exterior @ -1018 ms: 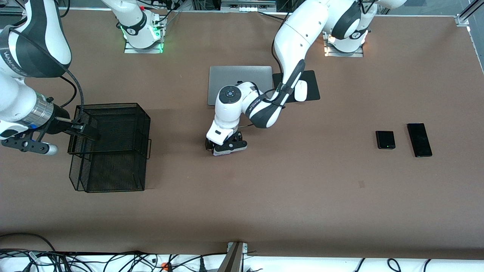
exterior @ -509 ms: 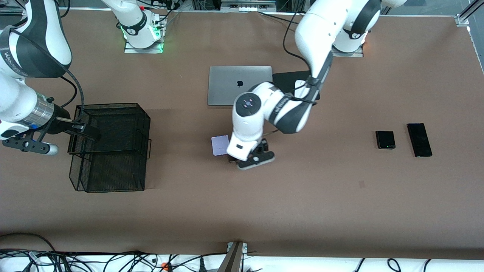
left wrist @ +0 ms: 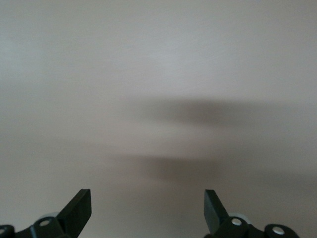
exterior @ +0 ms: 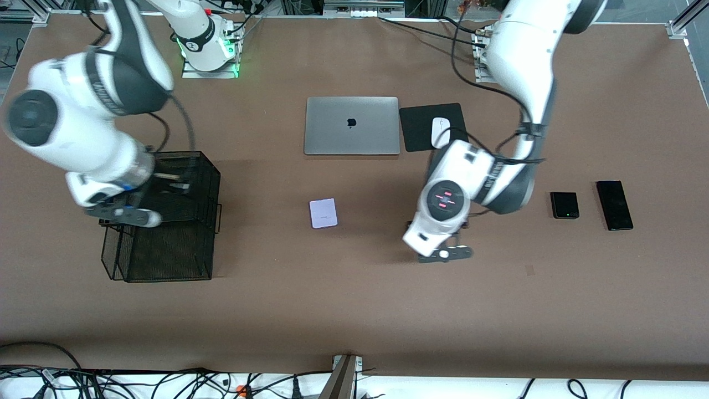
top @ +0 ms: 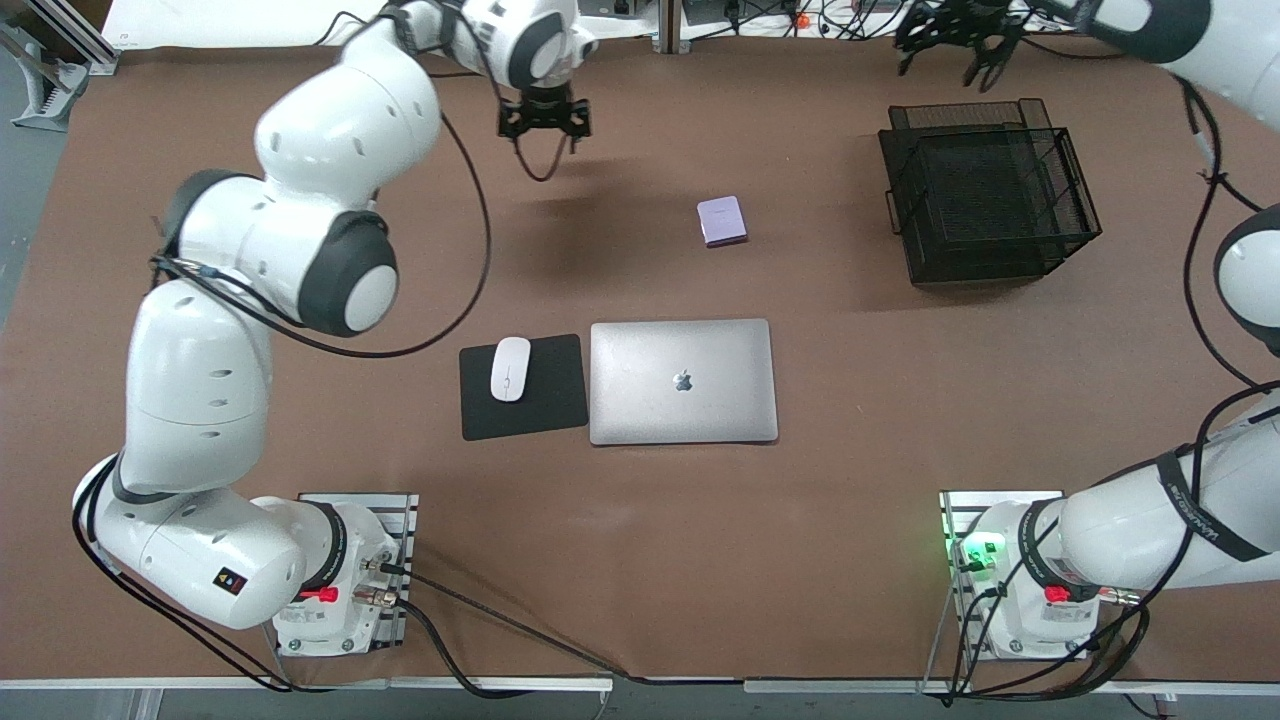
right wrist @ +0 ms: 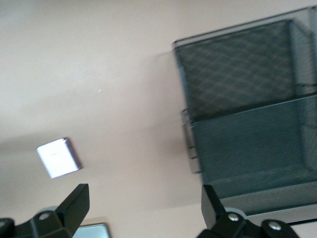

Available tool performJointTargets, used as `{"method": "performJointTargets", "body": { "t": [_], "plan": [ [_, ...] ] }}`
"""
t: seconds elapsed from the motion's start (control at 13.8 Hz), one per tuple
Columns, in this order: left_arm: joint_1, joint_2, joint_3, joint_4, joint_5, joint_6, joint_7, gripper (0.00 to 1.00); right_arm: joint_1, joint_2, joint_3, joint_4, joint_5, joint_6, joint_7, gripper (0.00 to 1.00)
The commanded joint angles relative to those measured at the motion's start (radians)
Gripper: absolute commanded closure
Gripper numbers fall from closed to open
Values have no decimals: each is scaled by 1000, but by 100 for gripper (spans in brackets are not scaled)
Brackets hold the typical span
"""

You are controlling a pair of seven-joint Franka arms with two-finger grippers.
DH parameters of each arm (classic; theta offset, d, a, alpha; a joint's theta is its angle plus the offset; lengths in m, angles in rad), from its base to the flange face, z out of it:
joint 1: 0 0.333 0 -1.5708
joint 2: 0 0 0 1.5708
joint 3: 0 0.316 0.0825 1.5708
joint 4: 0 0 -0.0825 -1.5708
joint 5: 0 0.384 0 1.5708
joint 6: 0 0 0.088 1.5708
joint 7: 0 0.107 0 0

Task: Place phones with both arms
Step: 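Grasp the white phone with the right gripper while the left gripper reaches the flip phone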

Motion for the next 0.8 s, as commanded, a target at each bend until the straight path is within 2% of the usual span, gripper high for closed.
{"method": "performJointTargets", "body": {
  "t": [0.0, 0.29, 0.51, 0.73],
  "plan": [
    [101, -158, -19, -228, -10, 7, 208, 0, 124, 64, -5, 15, 5, 55, 40, 0],
    [219, -296, -16, -412, 7, 16, 366, 0, 275, 216, -5, 17, -10, 263, 28, 0],
    [322, -354, -19, -502, 53, 59, 512, 0, 288, 300, -5, 15, -43, 389, -15, 0],
    [396, -386, -19, -593, 53, 143, 601, 0, 324, 362, -5, 12, -51, 442, -63, 0]
  ]
}}
